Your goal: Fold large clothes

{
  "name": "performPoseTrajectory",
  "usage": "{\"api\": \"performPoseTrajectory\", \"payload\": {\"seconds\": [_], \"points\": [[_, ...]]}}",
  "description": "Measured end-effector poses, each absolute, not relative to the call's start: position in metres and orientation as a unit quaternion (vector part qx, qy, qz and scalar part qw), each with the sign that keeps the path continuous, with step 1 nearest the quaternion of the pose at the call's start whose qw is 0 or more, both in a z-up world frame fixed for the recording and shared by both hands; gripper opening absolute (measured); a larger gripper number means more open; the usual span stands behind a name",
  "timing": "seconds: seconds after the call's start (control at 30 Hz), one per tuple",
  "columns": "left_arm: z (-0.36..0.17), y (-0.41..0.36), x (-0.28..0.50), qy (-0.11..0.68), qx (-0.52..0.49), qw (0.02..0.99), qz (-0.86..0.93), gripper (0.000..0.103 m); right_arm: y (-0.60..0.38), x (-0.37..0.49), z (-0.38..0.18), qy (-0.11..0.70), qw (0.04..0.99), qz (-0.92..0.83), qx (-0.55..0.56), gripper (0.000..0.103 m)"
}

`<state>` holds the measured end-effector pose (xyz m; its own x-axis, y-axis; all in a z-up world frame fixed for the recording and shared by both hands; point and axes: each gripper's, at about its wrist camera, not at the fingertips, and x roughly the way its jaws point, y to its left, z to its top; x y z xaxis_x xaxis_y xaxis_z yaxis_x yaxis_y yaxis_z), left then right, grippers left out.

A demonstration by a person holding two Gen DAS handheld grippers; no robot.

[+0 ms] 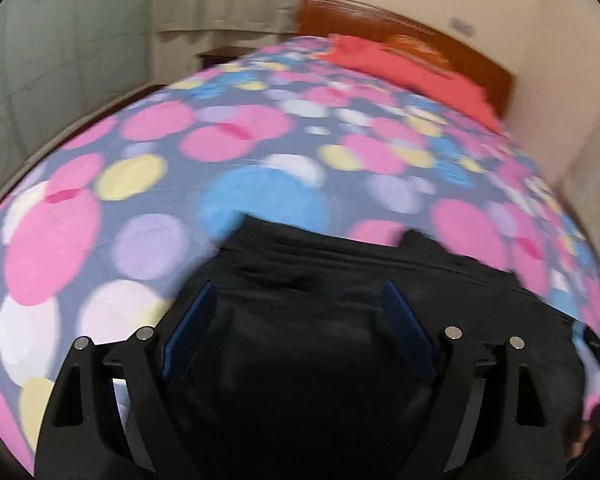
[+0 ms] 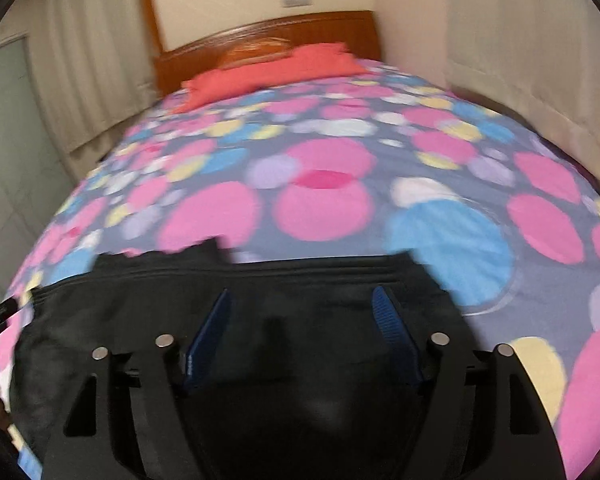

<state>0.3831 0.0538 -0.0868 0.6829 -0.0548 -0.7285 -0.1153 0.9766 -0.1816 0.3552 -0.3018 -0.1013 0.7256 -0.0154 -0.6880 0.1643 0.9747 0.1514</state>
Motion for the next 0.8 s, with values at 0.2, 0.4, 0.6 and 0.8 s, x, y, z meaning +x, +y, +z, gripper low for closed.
{"api": "performPoseTrajectory", "payload": {"seconds": [0.2,0.4,0.6,0.8], "points": [[-0.119,-0.010,0.388,0.414,-0.047,0.909,-0.010,0.083,-0.236,0.378,-0.124,0.401,0.914,-0.004,0.058,0.065],[-0.149,-0.021,0.396,0.423,-0.024,0.906,0.003,0.084,-0.224,0.388,-0.163,0.424,0.905,-0.021,0.022,0.067],[-0.163,-0.032,0.399,0.420,0.013,0.907,0.022,0.085,-0.219,0.387,-0.174,0.415,0.909,-0.036,0.005,0.068],[-0.134,-0.028,0.382,0.418,0.025,0.908,0.023,0.081,-0.233,0.363,-0.138,0.399,0.916,-0.034,0.013,0.067]]}}
